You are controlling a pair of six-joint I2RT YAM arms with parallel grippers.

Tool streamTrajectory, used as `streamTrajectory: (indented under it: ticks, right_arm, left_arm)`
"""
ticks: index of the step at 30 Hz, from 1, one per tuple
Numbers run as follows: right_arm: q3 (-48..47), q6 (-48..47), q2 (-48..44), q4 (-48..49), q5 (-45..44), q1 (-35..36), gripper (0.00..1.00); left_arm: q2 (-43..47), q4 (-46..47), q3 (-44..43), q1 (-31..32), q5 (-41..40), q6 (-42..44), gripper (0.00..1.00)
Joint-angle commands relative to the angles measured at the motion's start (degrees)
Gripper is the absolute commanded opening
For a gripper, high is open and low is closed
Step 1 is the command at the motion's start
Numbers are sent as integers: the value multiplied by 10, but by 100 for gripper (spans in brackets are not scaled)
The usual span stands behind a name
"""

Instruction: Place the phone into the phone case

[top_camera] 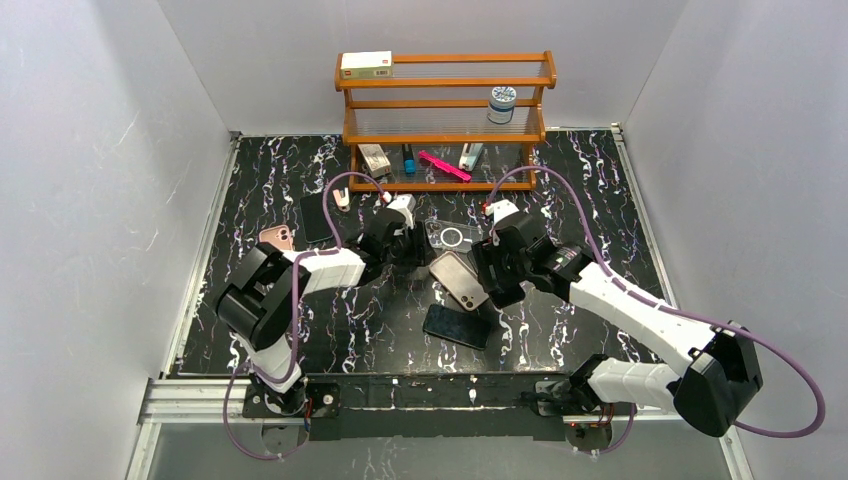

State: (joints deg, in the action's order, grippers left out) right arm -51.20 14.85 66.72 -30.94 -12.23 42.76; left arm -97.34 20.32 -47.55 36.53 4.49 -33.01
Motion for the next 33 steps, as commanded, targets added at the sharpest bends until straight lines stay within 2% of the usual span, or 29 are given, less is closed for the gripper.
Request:
streamTrajectory:
  ticks: [1,13,17,21,26,33]
  right_arm:
    - [0,5,-20,34,10,-2,31]
    - [11,1,-26,58,26,-1,31]
    - [13,3,-26,63,30,-1,31]
    - [19,4,-28,67,31,-1,31]
    - [28,3,-33,76,39,-1,31]
    - [29,-11,-40,106,64,-1,30]
  left_arm:
    - [-15,38,-11,10,-13,46,45]
    - [-33,44,2,36,-15,79,41]
    - [-42,41,2,44,-19,87,37]
    - [-37,23,6,52,-58,88,29]
    - [-18,-22,13,57,-112,84,2]
    - [58,-95,35,57,-176,61,0]
